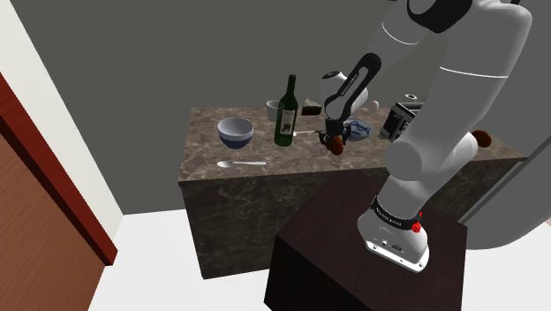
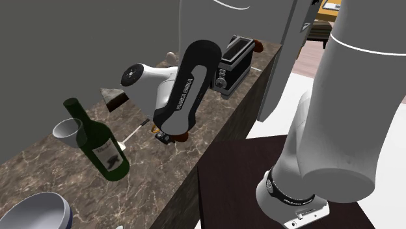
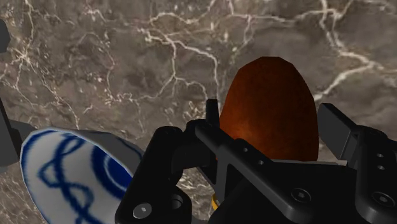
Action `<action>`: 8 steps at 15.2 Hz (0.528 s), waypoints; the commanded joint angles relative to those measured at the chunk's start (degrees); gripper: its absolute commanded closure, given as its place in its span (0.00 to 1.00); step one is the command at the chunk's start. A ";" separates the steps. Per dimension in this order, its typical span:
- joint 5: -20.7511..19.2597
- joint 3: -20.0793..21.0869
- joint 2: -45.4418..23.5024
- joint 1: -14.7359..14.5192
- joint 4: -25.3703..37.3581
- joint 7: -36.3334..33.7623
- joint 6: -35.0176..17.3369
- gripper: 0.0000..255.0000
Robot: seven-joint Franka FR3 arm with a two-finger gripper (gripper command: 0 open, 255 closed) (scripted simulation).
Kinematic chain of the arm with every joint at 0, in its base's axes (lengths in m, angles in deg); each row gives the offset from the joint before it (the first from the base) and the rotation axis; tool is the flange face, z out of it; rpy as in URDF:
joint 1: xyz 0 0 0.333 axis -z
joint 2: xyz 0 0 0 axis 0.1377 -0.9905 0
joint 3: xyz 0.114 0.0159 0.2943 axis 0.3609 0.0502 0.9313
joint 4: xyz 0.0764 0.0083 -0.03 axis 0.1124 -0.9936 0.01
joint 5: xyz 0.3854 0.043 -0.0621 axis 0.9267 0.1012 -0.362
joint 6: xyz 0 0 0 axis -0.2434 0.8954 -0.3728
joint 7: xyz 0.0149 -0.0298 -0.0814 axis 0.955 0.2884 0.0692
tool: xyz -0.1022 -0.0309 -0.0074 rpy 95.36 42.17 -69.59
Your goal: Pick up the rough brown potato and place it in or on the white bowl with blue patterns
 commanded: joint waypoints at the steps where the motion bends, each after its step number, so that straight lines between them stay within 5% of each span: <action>1: 0.00 0.00 -0.02 0.00 0.01 0.00 -0.02 1.00; 8: 0.82 0.17 1.70 -0.02 -0.13 0.96 1.47 1.00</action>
